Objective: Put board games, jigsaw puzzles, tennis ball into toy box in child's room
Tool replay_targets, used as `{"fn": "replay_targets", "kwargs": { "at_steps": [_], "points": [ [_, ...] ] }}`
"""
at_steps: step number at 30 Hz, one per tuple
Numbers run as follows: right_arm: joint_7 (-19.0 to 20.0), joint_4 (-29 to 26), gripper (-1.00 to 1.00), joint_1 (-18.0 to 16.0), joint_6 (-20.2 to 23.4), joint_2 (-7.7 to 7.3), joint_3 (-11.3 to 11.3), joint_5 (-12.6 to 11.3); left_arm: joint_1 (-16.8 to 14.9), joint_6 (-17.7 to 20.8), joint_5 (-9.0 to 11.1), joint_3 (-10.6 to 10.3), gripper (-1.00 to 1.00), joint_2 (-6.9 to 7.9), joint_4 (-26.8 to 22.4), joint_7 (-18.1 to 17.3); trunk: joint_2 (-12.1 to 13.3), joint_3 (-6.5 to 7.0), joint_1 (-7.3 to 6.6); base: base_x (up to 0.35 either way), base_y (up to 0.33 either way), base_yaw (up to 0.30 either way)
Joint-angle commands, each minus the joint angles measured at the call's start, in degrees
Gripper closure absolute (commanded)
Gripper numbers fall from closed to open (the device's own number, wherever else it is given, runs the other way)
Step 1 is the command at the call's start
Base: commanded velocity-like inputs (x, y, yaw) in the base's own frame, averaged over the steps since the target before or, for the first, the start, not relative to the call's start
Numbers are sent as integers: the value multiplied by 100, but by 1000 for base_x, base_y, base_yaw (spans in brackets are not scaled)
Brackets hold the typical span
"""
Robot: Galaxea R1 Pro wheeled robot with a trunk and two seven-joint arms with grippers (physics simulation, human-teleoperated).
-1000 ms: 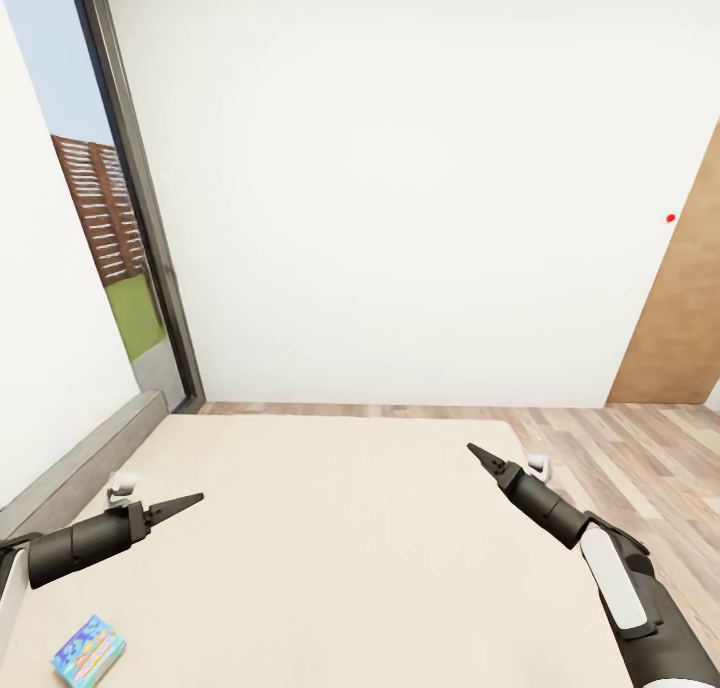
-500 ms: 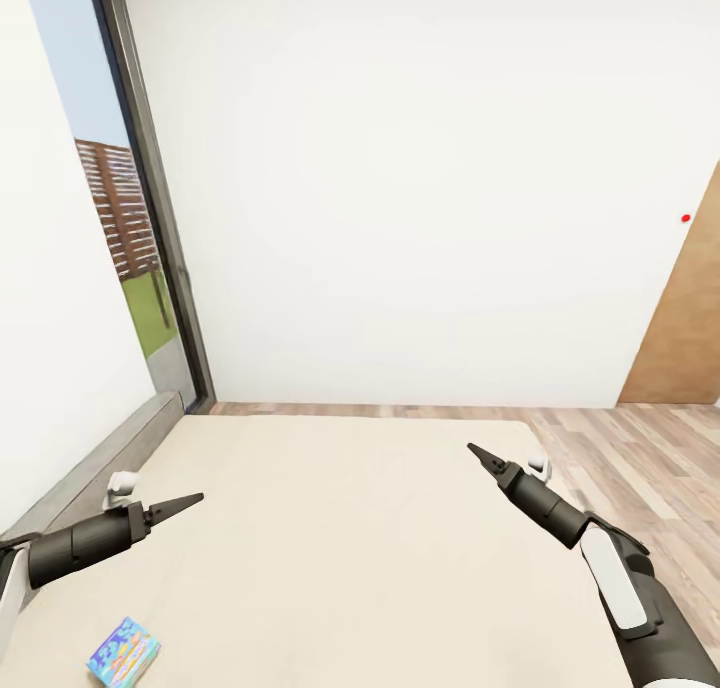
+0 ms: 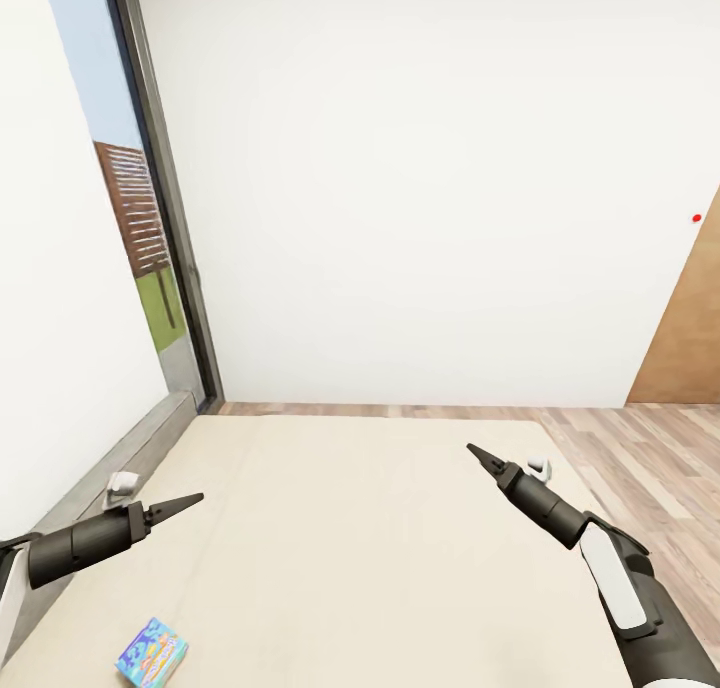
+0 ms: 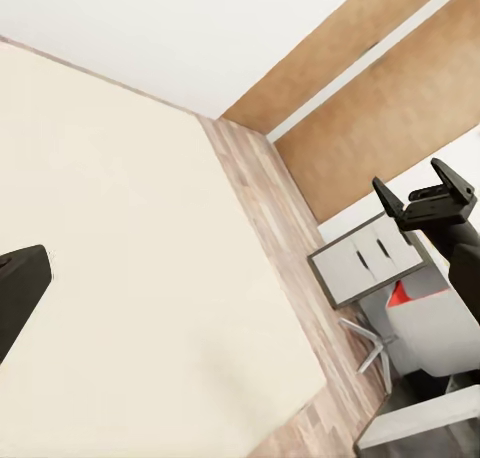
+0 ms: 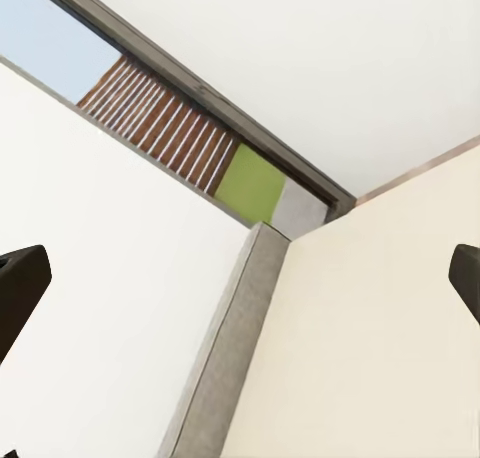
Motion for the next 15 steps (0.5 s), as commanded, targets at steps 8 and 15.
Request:
{"fn": "replay_targets", "kwargs": {
  "at_steps": [8, 15],
  "points": [
    [-18, 0, -100, -5, 43, 7, 1, -19, -4, 47, 10, 2, -100, 3, 3, -9, -11, -10, 3, 0, 158, 0],
    [-8, 0, -100, -5, 43, 0, -11, -25, -4, 45, 13, 2, -100, 4, 3, -10, -11, -10, 3, 0, 213, 0]
  ]
}}
